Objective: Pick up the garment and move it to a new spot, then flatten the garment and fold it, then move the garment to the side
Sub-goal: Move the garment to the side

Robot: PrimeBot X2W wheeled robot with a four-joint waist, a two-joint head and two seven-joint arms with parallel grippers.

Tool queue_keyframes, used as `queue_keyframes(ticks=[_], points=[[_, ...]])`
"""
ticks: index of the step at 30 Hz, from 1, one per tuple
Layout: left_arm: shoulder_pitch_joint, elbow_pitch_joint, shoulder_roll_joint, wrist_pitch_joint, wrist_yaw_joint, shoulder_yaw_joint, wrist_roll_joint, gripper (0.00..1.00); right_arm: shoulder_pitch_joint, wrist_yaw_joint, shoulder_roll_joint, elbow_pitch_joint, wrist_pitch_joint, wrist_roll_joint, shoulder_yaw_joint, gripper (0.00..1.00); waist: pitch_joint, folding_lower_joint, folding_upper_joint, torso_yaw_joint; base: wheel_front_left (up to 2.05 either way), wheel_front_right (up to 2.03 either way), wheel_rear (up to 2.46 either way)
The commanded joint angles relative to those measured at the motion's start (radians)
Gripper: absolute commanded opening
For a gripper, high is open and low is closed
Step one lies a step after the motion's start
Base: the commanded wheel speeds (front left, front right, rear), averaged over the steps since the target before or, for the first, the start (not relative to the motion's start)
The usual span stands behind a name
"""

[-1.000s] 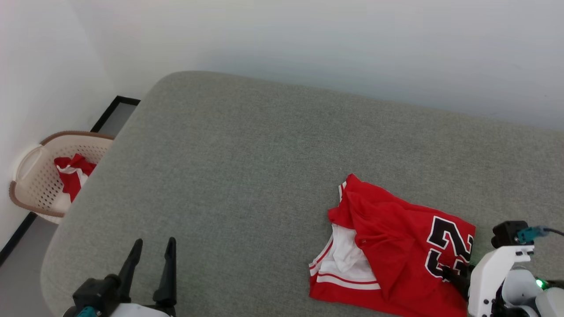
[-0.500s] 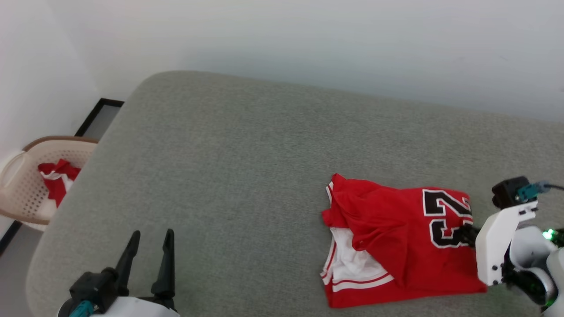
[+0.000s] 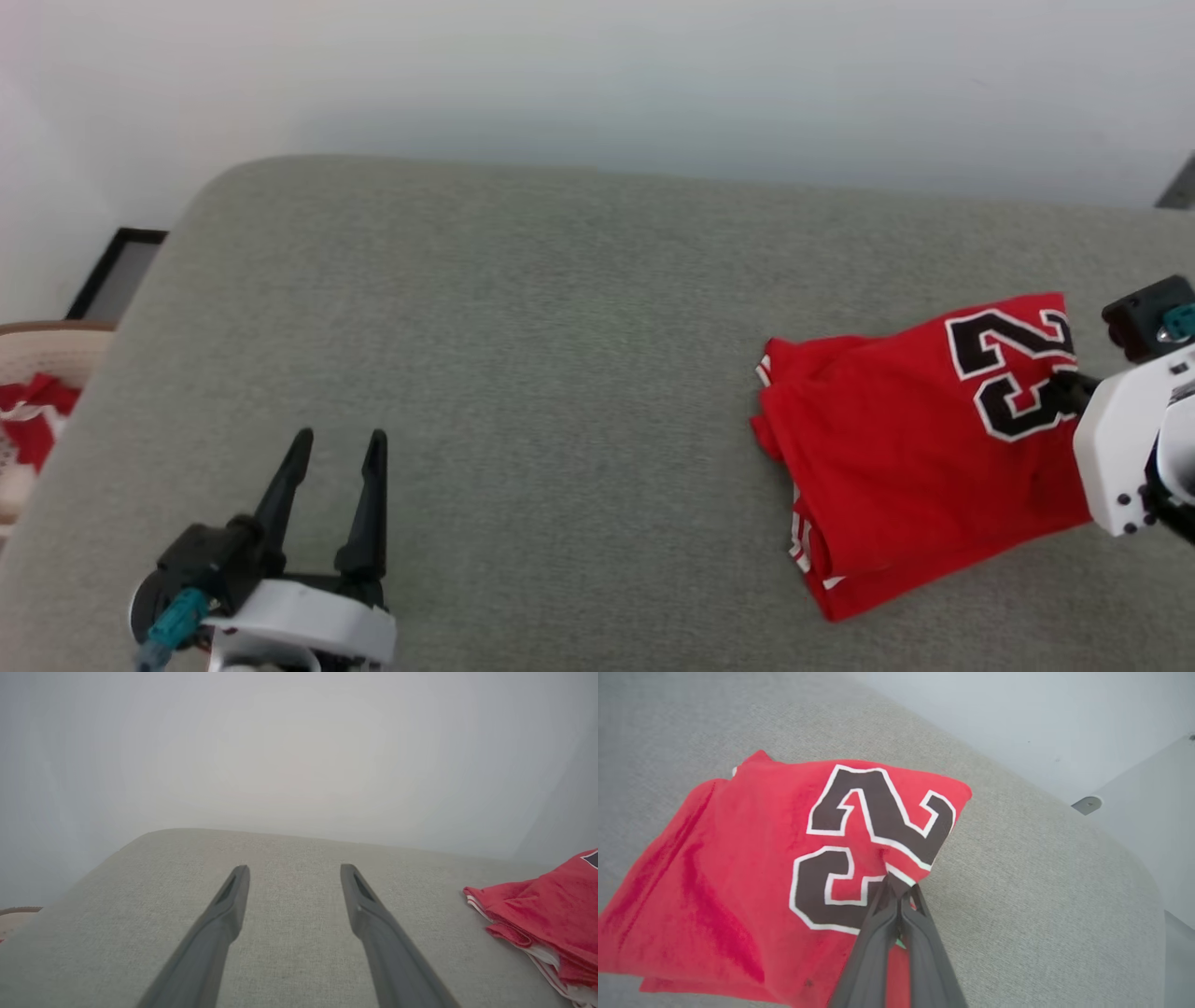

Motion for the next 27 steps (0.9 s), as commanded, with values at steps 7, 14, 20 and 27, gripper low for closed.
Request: queue_keyframes(ticks=[7, 14, 20, 27], points=[[-0.075, -0.013, 0.013, 0.001, -0.002, -0.034, 0.007, 1.0, -0.062, -0.001, -0.06, -0.023, -0.013, -0.01, -0.011, 0.0, 0.066, 0.0, -0.0001, -0.112, 0.0, 0.0, 0.0], [-0.146, -0.021, 0.039, 0.001, -0.002, -0.067, 0.009, 1.0, -0.134, -0.001, -0.131, -0.018, -0.068, -0.014, 0.003, 0.0, 0.132, 0.0, -0.0001, -0.208, 0.0, 0.0, 0.0], [-0.216, -0.024, 0.067, 0.001, -0.002, -0.101, 0.013, 1.0, -0.202, -0.001, -0.187, 0.026, -0.141, -0.005, 0.029, 0.0, 0.194, 0.0, -0.0001, -0.283, 0.0, 0.0, 0.0], [-0.301, -0.022, 0.1, 0.001, -0.002, -0.157, 0.008, 1.0, -0.289, -0.001, -0.249, 0.101, -0.252, -0.019, 0.093, 0.0, 0.258, 0.0, -0.0001, -0.346, 0.0, 0.0, 0.0]])
